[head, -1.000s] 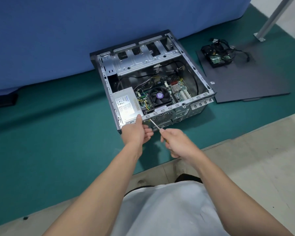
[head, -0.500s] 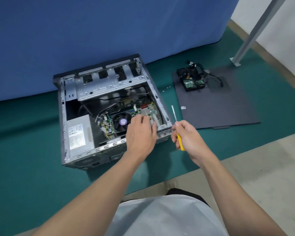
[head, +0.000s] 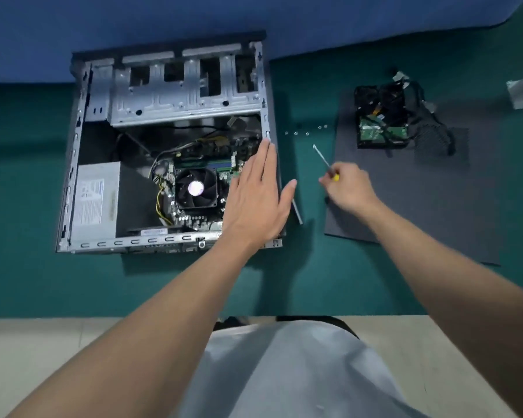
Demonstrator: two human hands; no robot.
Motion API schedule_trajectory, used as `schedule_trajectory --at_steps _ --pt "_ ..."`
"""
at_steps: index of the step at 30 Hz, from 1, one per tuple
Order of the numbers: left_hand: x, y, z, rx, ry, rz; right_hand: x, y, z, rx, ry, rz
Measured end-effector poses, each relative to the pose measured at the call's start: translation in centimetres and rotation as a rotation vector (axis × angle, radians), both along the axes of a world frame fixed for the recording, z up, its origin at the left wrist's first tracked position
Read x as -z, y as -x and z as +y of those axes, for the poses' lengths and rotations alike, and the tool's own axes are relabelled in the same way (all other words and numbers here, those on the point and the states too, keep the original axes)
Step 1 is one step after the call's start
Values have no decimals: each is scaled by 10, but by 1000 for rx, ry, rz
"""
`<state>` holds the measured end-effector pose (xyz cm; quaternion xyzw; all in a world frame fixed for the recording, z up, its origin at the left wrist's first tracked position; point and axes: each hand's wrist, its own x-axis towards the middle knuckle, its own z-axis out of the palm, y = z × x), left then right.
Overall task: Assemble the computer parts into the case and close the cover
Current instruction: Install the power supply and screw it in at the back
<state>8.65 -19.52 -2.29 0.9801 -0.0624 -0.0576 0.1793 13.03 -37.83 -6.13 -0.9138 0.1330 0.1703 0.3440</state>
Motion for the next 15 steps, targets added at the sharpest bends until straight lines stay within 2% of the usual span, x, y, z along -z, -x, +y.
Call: schedule_trajectory --at_steps 9,15 --pt "0 4 -3 -34 -43 11 55 -88 15 -103 249 -121" --pt "1 3 -6 -41 -50 7 69 -114 18 -84 291 -172"
